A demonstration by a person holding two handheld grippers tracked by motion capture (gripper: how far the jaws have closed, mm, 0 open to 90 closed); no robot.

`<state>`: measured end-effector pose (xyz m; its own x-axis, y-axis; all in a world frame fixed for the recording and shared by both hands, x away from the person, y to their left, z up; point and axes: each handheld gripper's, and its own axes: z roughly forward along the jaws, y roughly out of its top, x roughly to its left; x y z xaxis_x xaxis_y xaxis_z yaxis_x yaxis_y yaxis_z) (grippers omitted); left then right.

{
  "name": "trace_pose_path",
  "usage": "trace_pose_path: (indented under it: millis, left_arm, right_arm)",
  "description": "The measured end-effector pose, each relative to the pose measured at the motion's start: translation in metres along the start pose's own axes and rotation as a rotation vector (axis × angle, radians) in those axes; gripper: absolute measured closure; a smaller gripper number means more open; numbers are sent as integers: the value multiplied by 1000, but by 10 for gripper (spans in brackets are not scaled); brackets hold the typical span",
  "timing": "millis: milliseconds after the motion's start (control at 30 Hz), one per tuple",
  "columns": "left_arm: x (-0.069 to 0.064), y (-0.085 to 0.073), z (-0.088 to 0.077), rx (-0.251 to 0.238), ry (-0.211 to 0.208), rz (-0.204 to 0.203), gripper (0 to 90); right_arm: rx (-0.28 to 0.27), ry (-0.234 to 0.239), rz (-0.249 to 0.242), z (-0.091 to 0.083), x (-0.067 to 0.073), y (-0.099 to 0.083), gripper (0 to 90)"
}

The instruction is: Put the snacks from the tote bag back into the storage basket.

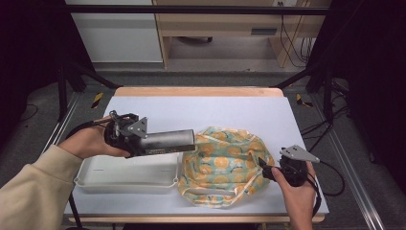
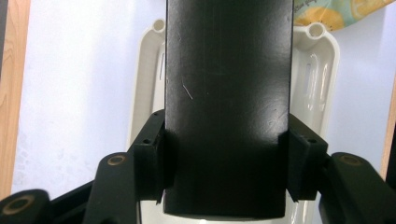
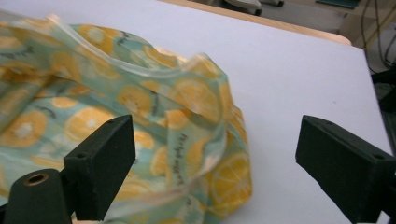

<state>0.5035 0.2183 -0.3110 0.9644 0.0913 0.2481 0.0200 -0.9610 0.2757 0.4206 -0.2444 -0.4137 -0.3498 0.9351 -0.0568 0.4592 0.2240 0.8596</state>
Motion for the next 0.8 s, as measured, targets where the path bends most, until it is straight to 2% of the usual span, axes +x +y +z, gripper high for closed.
trace_pose_path:
  millis: [100, 200, 333, 500, 633, 800]
  left_arm:
    - [0, -4, -1, 2, 7, 2, 433]
    - [0, -7, -1, 5, 17, 0, 433]
    - [-1, -14, -2, -1, 24, 2, 433]
    - [-4, -22, 0, -4, 30, 2, 433]
    - [-5, -28, 0, -14, 30, -1, 432]
    - [-5, -34, -1, -16, 31, -5, 433]
  right_arm:
    - [-1, -35, 19, -1, -5, -9, 124]
    - [8, -46, 27, -1, -8, -14, 124]
    - [12, -65, 70, -4, -16, -31, 124]
    - [27, -78, 94, -5, -21, -44, 123]
    - [37, -74, 82, -2, -21, -48, 112]
    - [47, -95, 65, -1, -21, -49, 103]
